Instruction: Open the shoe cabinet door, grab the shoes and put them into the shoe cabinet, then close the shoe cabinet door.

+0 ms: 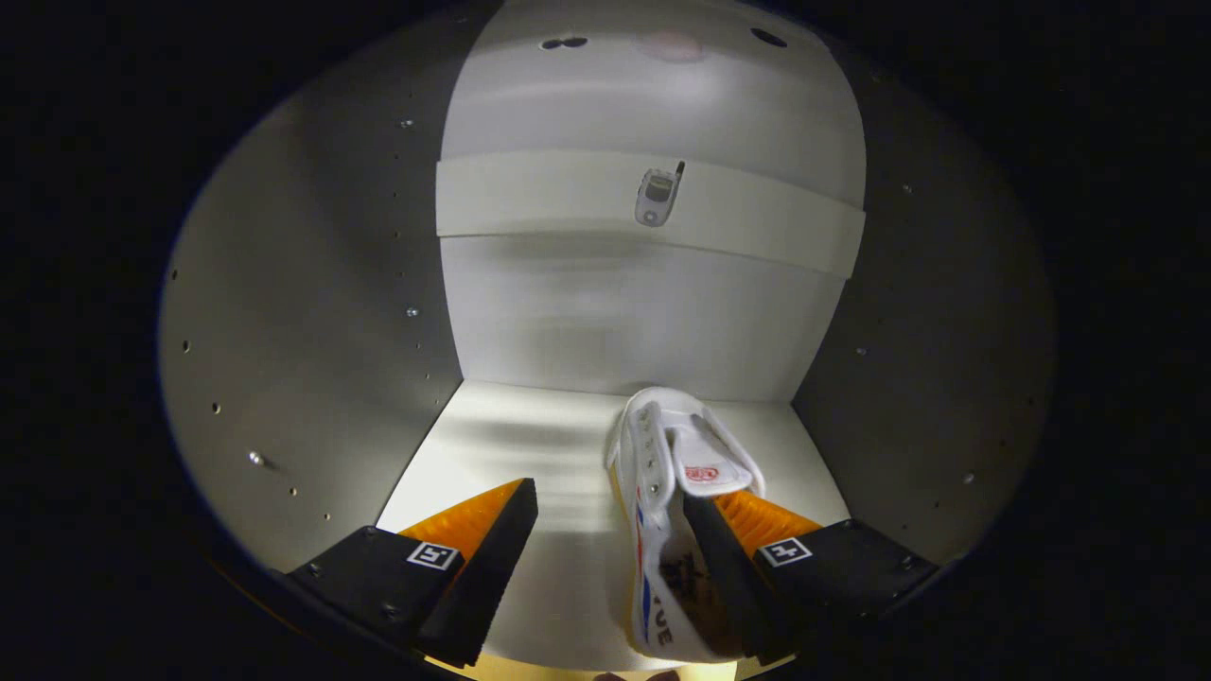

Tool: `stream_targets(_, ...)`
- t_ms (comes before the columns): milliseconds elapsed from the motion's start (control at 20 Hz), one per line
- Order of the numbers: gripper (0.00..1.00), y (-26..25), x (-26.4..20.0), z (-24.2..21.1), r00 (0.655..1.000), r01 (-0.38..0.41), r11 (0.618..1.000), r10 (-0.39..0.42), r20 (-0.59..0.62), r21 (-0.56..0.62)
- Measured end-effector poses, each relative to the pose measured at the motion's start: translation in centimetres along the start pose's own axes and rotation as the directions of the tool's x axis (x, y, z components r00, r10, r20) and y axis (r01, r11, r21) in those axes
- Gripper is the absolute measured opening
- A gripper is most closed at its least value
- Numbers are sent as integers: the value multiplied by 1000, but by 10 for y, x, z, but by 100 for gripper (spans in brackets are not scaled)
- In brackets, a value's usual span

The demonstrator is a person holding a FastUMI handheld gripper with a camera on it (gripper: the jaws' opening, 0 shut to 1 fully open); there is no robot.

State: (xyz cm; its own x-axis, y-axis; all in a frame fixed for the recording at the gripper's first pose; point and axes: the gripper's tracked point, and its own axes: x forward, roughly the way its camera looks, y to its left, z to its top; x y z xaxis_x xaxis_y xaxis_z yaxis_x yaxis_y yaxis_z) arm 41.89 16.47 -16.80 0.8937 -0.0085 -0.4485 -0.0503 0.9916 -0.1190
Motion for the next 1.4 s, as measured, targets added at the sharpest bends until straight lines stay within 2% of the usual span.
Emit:
stream_targets(350, 98, -19, -54, 13, 997, -9, 998, 5, 71, 57)
stream_targets(550, 98, -20, -112, 37, 982, -33, 997, 18, 191, 75)
stream_targets(850, 98, -16, -215, 62, 925, -75, 994, 41, 378, 77)
stream_targets(1200, 98, -26, -347, 42, 865, -113, 992, 75, 496, 48)
stream_targets(1400, 97, -50, -423, 23, 824, -65, 998, 63, 563, -17)
